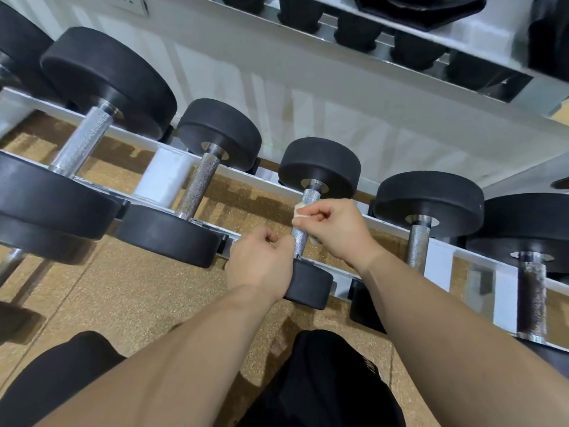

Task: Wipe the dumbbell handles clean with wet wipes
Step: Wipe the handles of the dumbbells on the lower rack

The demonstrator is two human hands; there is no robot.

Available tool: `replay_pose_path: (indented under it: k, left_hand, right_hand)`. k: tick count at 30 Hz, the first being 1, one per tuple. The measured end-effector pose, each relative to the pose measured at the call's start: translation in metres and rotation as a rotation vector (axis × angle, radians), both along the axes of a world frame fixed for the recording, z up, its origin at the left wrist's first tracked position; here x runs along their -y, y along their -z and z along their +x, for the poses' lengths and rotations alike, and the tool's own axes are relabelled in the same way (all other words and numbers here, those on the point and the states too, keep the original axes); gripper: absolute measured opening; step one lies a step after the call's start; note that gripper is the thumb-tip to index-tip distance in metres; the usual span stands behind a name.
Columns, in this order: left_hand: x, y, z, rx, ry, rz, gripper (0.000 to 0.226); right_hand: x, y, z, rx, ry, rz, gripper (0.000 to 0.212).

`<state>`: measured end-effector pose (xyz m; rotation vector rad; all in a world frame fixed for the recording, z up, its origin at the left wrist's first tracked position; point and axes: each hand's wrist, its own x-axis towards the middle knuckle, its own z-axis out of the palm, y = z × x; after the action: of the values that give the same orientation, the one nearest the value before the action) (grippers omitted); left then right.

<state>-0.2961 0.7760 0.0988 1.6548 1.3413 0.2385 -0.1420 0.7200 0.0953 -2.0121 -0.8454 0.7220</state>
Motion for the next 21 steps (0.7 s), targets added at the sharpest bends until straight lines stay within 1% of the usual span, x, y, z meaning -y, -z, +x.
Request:
replay_pose_path:
  k: [3,5,7,9,12,13,15,16,17,18,21]
  left_hand:
    - [0.0,0.002,0.0,-0.014,0.009,0.005,0.025]
    - [-0.001,0.005,0.0,-0.025,0.01,0.003,0.028]
    - [-0.001,0.006,-0.001,-0.021,0.014,-0.005,0.026]
    - [0.0,0.006,-0.001,-0.011,0.029,0.013,0.025]
    - [-0.001,0.005,-0.001,-0.014,0.044,0.027,0.024]
    - [-0.001,0.005,-0.001,-0.01,0.042,0.025,0.022]
    - [-0.001,0.004,-0.002,-0.002,0.037,0.027,0.018]
    - [0.0,0.003,-0.002,-0.001,0.038,0.033,0.017]
    - [0.0,0.002,-0.003,0.003,0.038,0.037,0.017]
    - [0.0,0.001,-0.004,0.011,0.034,0.038,0.018]
    - [0.002,0.0,-0.004,0.018,0.03,0.036,0.02]
  right_hand:
    - [0.002,0.005,-0.01,0.066,0.004,-0.033,0.008]
    - [0.001,0.005,-0.012,0.182,-0.058,-0.077,0.007]
    - [-0.006,0.0,-0.007,0.323,-0.125,-0.095,0.007]
    - [-0.017,-0.006,0.007,0.398,-0.11,-0.062,0.008]
    - [-0.024,-0.007,0.013,0.361,-0.001,-0.037,0.007]
    - [-0.02,-0.005,0.008,0.331,-0.006,-0.041,0.007]
    - [-0.004,-0.001,-0.006,0.288,-0.122,-0.105,0.01]
    - [0.003,0.0,-0.013,0.286,-0.206,-0.146,0.007]
    - [0.006,0.0,-0.015,0.304,-0.268,-0.163,0.003]
    - [0.005,-0.002,-0.013,0.334,-0.28,-0.155,0.003]
    - [-0.011,-0.004,0.005,0.384,-0.099,-0.033,0.006]
